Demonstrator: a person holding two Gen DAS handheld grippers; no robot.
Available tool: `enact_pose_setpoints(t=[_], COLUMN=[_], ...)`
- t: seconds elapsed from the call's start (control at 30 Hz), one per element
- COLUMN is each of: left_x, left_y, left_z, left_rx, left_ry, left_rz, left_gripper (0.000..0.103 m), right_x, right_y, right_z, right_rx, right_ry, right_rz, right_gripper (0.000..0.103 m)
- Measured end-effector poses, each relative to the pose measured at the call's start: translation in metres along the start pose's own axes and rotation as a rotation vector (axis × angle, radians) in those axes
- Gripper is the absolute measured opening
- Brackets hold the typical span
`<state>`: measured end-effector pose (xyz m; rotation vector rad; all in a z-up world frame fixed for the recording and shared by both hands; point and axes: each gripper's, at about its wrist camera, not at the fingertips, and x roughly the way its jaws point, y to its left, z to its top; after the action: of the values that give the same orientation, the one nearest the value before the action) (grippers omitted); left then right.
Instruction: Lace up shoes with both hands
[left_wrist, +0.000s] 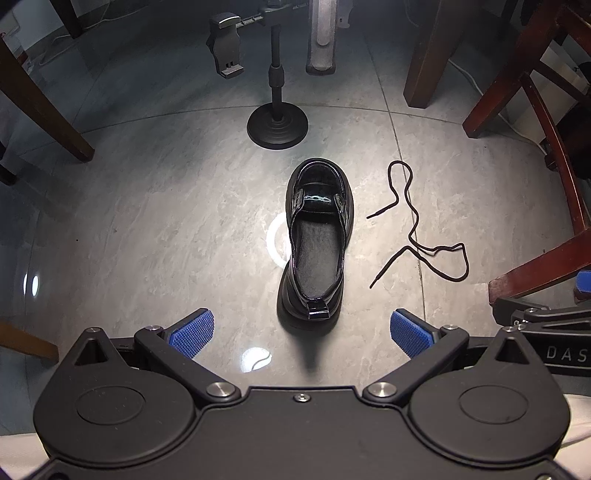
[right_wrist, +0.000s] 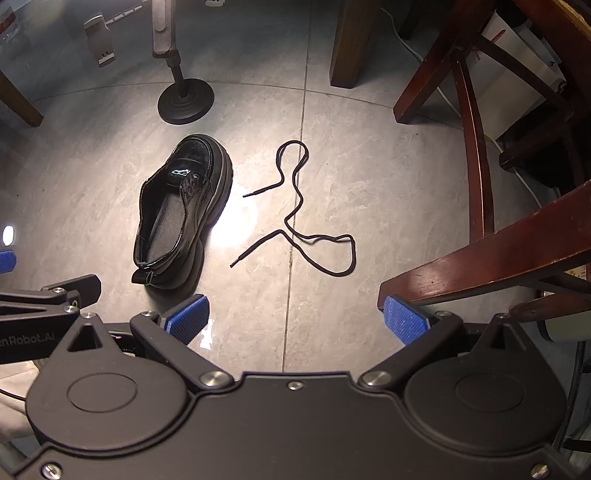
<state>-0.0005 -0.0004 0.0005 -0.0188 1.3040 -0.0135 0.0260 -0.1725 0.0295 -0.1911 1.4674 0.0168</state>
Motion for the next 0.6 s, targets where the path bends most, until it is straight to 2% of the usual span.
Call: enact_pose_setpoints(t=[0.6], left_x=[-0.0089], left_y=[0.0025], left_z=[0.0032], left_rx=[-0.012], left_ry=[0.014], left_rz=[-0.019], left_gripper=[0.103], right_x=[0.0025], right_y=[-0.0018], right_z=[-0.0064], right_rx=[-0.005], right_ry=[0.002], right_rz=[-0.004], right_gripper=[0.102])
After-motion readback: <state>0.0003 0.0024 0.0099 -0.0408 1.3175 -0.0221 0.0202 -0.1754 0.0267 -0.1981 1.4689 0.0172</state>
